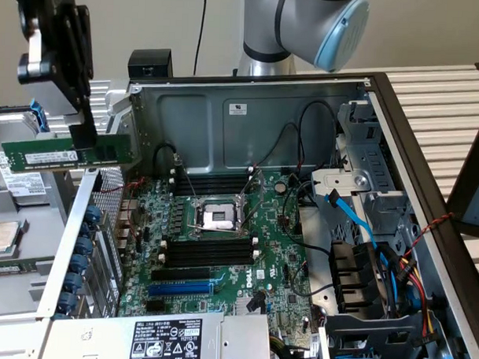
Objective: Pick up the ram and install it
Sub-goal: 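Pick up the ram and move it above insertion slot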
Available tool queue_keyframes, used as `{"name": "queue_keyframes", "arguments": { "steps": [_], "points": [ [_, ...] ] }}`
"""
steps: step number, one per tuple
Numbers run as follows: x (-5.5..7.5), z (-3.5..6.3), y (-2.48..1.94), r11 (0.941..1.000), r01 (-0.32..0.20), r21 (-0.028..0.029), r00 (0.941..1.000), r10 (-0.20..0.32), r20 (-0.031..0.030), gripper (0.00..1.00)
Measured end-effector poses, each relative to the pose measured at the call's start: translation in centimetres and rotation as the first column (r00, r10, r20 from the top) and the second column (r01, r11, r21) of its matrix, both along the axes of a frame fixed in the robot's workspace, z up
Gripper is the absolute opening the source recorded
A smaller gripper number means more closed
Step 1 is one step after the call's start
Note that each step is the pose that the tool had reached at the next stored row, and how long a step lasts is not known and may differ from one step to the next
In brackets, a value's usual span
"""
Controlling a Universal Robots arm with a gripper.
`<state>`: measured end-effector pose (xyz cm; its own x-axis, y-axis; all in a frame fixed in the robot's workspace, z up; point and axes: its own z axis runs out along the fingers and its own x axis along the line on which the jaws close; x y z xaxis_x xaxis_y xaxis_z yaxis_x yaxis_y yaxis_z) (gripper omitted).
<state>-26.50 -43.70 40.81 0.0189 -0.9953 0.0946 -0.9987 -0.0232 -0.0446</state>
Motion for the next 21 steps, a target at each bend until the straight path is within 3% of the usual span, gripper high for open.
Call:
{"name": "queue_keyframes", "arguments": {
  "steps": [21],
  "points": [
    [9.6, 0.28, -0.07, 1.0, 0.0, 0.0027, 1.0, 0.0, -0.0003, 0.12]
  ]
}}
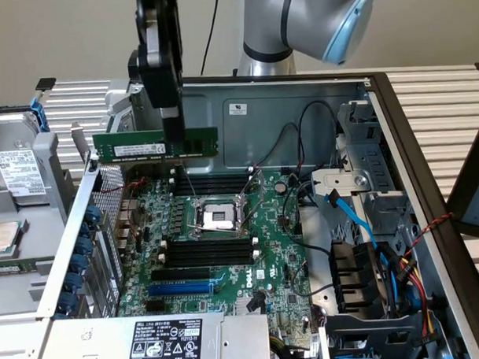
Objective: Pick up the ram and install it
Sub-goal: 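Pick up the ram and move it above insertion slot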
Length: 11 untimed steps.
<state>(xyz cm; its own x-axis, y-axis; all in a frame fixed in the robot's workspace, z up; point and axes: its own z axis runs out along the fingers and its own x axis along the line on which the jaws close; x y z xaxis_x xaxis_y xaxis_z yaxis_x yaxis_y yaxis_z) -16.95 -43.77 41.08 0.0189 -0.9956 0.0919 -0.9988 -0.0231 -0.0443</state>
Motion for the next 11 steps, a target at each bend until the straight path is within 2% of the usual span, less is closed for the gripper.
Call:
{"name": "queue_keyframes", "arguments": {
  "steps": [5, 11],
  "points": [
    [2.2, 0.0, -0.01, 1.0, -0.002, 0.0, 1.0, 0.002, -0.0007, 0.12],
    [2.3, 0.0, -0.06, 1.0, -0.004, 0.0008, 1.0, 0.004, -0.0017, 0.12]
  ]
}}
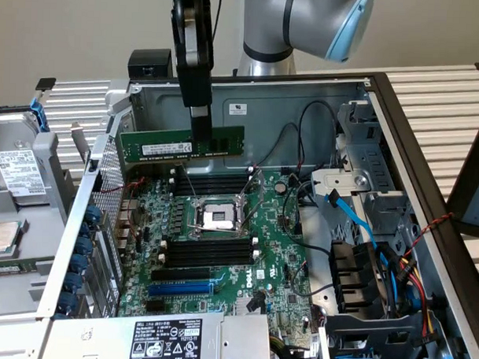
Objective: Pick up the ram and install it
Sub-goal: 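Pick up the ram and move it above insertion slot, then insert the ram into the slot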
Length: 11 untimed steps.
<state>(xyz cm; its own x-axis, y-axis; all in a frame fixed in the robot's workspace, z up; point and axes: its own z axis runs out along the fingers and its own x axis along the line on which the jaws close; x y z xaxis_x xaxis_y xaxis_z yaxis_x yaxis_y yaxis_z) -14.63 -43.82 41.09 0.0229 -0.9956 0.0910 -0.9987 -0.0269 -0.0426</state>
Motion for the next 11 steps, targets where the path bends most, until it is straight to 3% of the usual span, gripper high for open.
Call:
{"name": "queue_keyframes", "arguments": {
  "steps": [11],
  "points": [
    [0.0, -0.01, -0.04, 1.0, 0.0, -0.0001, 1.0, 0.0, -0.0001, 0.12]
  ]
}}
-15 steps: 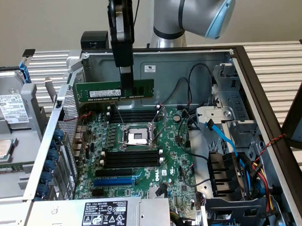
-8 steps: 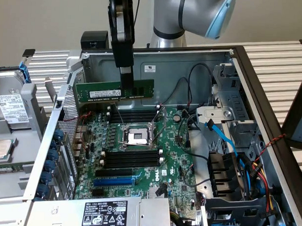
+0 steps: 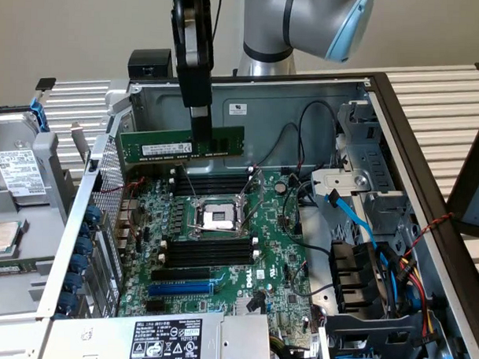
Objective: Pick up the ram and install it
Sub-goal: 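Insert the ram into the slot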
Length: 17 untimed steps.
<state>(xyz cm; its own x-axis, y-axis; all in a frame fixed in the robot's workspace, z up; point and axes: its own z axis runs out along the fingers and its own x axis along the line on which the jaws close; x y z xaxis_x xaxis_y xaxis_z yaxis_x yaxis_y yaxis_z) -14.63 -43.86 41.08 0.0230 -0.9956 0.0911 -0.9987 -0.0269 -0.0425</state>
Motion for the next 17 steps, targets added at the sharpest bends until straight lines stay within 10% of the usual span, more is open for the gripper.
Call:
{"name": "queue_keyframes", "arguments": {
  "steps": [17],
  "points": [
    [2.5, -2.93, 0.91, 0.9999, 0.007, 0.0088, 1.0, -0.007, 0.0007, 0.12]
  ]
}}
